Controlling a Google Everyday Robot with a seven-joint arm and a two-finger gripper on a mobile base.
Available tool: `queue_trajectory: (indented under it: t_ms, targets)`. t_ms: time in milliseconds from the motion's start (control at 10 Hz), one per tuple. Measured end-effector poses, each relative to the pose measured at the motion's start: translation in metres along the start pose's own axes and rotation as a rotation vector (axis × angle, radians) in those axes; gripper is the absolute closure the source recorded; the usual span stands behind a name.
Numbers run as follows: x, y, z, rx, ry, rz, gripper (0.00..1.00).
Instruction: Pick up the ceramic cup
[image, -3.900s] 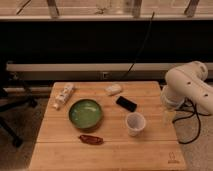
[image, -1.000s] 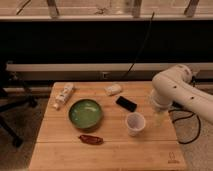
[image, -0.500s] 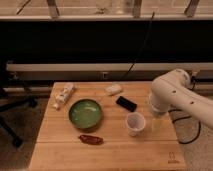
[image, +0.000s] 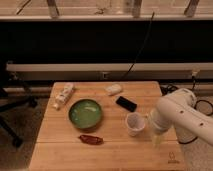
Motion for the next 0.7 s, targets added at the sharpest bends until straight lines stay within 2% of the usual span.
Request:
queue_trajectory:
  t_ms: [300, 700]
  targets:
    - [-0.008, 0.004, 0.013, 0.006, -0.013, -0.037, 0.20]
    - [-0.018, -0.002, 0.038, -0.013, -0.031, -0.070, 0.20]
